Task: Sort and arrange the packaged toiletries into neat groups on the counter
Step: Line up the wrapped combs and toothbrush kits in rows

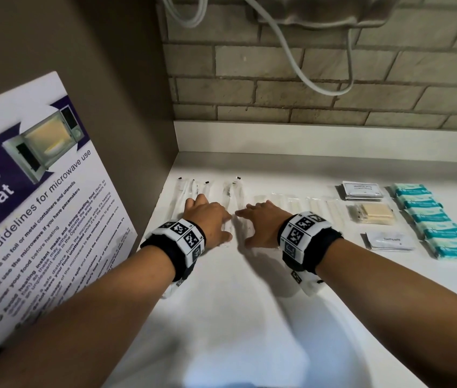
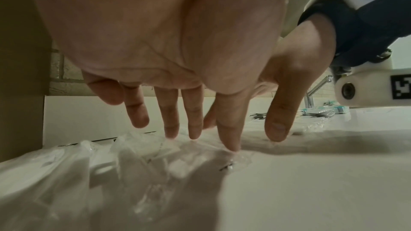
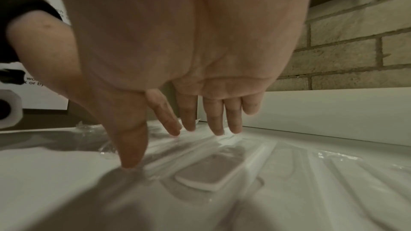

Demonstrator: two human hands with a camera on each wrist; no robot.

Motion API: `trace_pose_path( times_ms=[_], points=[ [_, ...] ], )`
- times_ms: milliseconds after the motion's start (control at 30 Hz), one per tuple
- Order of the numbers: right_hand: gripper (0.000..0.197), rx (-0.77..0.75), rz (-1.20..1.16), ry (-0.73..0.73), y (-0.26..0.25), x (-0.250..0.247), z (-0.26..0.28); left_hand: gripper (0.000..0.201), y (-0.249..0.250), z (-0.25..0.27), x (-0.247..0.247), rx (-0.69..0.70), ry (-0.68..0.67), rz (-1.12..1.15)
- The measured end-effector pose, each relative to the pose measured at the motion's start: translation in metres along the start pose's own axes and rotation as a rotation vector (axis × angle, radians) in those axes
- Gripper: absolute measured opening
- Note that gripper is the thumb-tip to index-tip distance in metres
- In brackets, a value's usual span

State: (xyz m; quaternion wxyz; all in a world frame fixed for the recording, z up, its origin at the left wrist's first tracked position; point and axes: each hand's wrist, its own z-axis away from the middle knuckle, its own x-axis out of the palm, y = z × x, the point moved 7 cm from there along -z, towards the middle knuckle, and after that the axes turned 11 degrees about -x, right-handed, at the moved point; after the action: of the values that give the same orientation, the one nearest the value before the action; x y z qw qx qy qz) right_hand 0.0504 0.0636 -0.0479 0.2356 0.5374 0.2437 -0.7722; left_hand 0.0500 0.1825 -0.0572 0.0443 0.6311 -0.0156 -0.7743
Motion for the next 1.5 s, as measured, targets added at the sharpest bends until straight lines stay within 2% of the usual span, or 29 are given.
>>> trace_pose_path(
  times_ms=[200, 667, 867, 1067, 1233, 1333, 1500],
  points=[
    [0.075, 0.019, 0.014, 0.001, 0.005, 0.005, -0.004, 0.053, 0.007, 0.012, -0.012, 0.012, 0.016, -0.012],
    [0.079, 0.023, 0.02, 0.01, 0.007, 0.006, -0.005, 0.052, 0.007, 0.018, -0.016, -0.009, 0.009, 0.009],
    [0.082, 0.026, -0.032, 0.058, 0.007, -0.003, 0.001, 0.055, 0.005, 0.019, -0.022, 0.011, 0.058, 0.016],
    [0.075, -0.031, 0.024, 0.13, -0.005, -0.022, -0.009, 0.031, -0.032, 0.014, -0.039, -0.152, 0.169, 0.151],
    [0.072, -0.094, 0.089, 0.075, -0.042, -0.027, -0.029, 0.039, -0.058, 0.008, -0.036, -0.263, 0.092, 0.085],
    [0.072, -0.111, 0.124, 0.051, -0.059, -0.024, -0.044, 0.041, -0.059, 0.009, -0.028, -0.256, 0.026, -0.008],
    [0.075, -0.099, 0.224, -0.009, -0.072, -0.011, -0.057, 0.033, -0.062, 0.01, -0.021, -0.263, -0.003, -0.068]
  ],
)
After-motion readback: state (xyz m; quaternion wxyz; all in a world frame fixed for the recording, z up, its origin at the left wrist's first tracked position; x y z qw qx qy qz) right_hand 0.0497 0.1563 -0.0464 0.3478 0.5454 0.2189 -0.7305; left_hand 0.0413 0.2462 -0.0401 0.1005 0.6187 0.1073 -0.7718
